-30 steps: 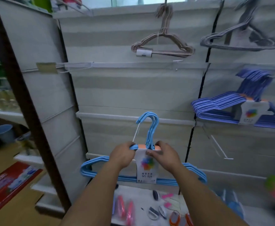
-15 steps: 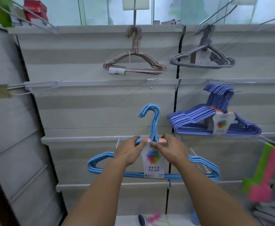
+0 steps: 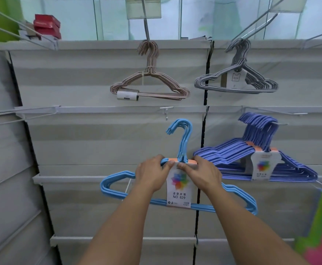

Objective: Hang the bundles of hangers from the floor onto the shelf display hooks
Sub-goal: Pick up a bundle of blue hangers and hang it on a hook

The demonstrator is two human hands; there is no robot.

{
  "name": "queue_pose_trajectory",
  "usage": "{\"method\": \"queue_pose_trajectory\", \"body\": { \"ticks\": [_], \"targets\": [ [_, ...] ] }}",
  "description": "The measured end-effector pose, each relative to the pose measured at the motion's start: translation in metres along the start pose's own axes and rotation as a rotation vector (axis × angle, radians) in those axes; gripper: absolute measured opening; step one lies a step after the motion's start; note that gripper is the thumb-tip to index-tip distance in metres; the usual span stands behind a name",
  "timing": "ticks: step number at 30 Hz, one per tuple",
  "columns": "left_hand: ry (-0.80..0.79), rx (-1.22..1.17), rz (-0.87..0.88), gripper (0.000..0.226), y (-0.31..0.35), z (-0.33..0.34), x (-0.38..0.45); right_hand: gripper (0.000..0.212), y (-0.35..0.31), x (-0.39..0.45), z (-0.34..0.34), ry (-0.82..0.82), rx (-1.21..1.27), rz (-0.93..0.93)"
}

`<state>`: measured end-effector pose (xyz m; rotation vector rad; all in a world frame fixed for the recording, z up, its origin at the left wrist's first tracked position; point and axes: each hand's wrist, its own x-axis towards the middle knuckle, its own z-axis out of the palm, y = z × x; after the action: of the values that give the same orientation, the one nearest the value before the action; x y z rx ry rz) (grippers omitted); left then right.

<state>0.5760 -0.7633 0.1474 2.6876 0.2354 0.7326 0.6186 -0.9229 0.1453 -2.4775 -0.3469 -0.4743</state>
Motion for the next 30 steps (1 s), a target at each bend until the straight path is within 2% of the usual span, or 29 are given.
{"method": "queue_pose_trajectory", "body": {
  "ticks": [4,5,7,9,10,13,16,20,22,27,30],
  "targets": [
    [0.033,0.015,0.035,0.044,0.002,-0.008,0.026,0.049,-0.006,0.020,-0.001,0.036,0.037,0.011],
    [0.029,-0.055,0.023,0.047,0.001,-0.010,0.032,0.049,-0.007,0.025,-0.001,0.042,0.040,0.012],
    [0.040,-0.346,-0.034,0.055,0.003,-0.016,0.045,0.049,-0.008,0.033,0.000,0.055,0.044,0.021],
    [0.135,-0.579,-0.065,0.053,0.011,-0.023,0.060,0.048,-0.008,0.040,0.003,0.075,0.053,0.040],
    [0.171,-0.613,-0.057,0.050,0.018,-0.027,0.068,0.047,-0.008,0.043,0.004,0.085,0.062,0.055],
    [0.227,-0.631,-0.025,0.044,0.036,-0.032,0.085,0.046,-0.008,0.051,0.005,0.110,0.110,0.078],
    [0.254,-0.684,-0.078,0.036,0.043,-0.024,0.095,0.047,-0.013,0.056,0.006,0.093,0.147,0.052],
    [0.367,-0.748,-0.149,0.024,0.036,-0.019,0.098,0.049,-0.025,0.061,0.021,0.030,0.148,0.003],
    [0.375,-0.787,-0.165,0.029,0.031,-0.019,0.097,0.049,-0.027,0.062,0.028,0.010,0.161,-0.010],
    [0.307,-0.763,-0.063,0.045,0.020,-0.016,0.097,0.046,-0.030,0.068,0.039,-0.030,0.187,-0.066],
    [0.275,-0.815,-0.084,0.049,0.015,-0.013,0.100,0.047,-0.030,0.071,0.045,-0.085,0.159,-0.105]
  ]
}}
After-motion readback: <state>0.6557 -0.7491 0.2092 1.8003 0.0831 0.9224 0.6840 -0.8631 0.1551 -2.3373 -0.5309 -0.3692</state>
